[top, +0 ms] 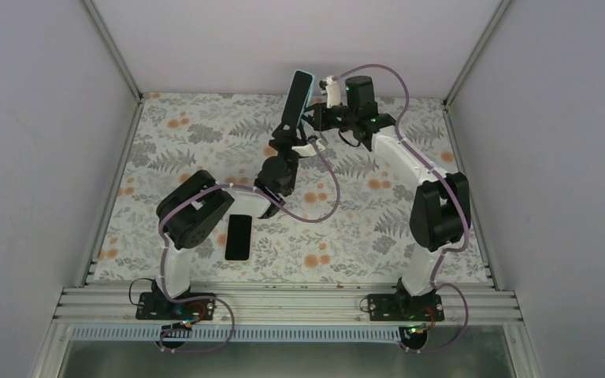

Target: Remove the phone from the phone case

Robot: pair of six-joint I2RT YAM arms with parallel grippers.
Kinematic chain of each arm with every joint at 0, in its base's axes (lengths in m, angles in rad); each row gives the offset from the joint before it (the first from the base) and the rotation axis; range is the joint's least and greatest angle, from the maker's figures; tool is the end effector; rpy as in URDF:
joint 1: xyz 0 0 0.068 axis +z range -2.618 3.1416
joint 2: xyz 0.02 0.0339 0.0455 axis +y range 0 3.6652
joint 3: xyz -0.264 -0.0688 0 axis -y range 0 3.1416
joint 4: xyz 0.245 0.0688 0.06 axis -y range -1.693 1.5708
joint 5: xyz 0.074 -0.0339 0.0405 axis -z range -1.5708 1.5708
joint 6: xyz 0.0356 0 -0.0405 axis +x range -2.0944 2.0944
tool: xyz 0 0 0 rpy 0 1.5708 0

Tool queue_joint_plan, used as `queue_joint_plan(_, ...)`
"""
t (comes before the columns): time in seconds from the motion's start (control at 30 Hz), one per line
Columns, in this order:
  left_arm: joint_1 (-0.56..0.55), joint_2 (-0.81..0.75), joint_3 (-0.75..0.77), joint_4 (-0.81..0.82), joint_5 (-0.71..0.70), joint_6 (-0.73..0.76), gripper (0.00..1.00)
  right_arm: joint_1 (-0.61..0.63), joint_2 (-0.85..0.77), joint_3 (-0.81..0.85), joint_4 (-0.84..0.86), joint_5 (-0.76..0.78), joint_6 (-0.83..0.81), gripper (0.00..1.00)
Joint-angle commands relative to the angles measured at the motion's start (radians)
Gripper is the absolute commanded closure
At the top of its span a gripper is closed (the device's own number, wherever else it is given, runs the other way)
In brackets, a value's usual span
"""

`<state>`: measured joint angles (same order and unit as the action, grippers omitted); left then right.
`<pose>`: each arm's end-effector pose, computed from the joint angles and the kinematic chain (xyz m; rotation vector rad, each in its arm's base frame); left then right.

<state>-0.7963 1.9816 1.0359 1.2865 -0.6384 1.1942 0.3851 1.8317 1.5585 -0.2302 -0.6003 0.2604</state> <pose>0.3048 -0.2812 0.2263 0.7062 1.1324 0.7299 0.3917 0.1805 0.3104 -0.5142 2.0720 1.0100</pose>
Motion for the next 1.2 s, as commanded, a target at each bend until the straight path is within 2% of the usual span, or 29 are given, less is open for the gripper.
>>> queue_joint_plan(0.0, 0.025, 0.025, 0.077, 0.205, -0.073, 0.090, 0.65, 0.035, -0.034, -0.039, -0.087, -0.079, -0.018, 0.97)
queue_joint_plan(0.03, 0.025, 0.025, 0.083, 0.196, -0.073, 0.086, 0.74, 0.035, -0.037, -0.045, -0.087, -0.083, -0.018, 0.97)
queue_joint_plan(0.1, 0.023, 0.019, 0.090, 0.175, -0.073, 0.071, 0.85, 0.034, -0.044, -0.055, -0.087, -0.079, -0.024, 0.97)
queue_joint_plan(0.23, 0.020, -0.012, 0.070, 0.169, -0.061, 0.060, 0.97, 0.027, -0.060, -0.064, -0.100, -0.057, -0.050, 0.97)
queue_joint_plan(0.4, 0.017, -0.066, 0.030, 0.145, -0.065, 0.038, 0.98, -0.014, -0.074, -0.068, -0.104, -0.017, -0.078, 0.97)
queue_joint_plan(0.67, -0.006, -0.282, -0.098, -0.098, -0.045, -0.056, 0.98, -0.166, -0.033, -0.031, -0.186, 0.216, -0.263, 0.97)
queue_joint_plan(0.77, -0.003, -0.359, -0.156, -0.157, -0.042, -0.052, 0.98, -0.227, -0.019, -0.032, -0.224, 0.254, -0.309, 0.97)
queue_joint_plan(0.97, 0.015, -0.484, -0.316, -0.114, -0.041, 0.045, 0.98, -0.289, -0.007, -0.057, -0.279, 0.231, -0.337, 0.97)
queue_joint_plan(1.17, 0.055, -0.634, -0.504, -0.228, -0.062, 0.105, 0.98, -0.290, -0.015, -0.090, -0.393, 0.133, -0.399, 0.97)
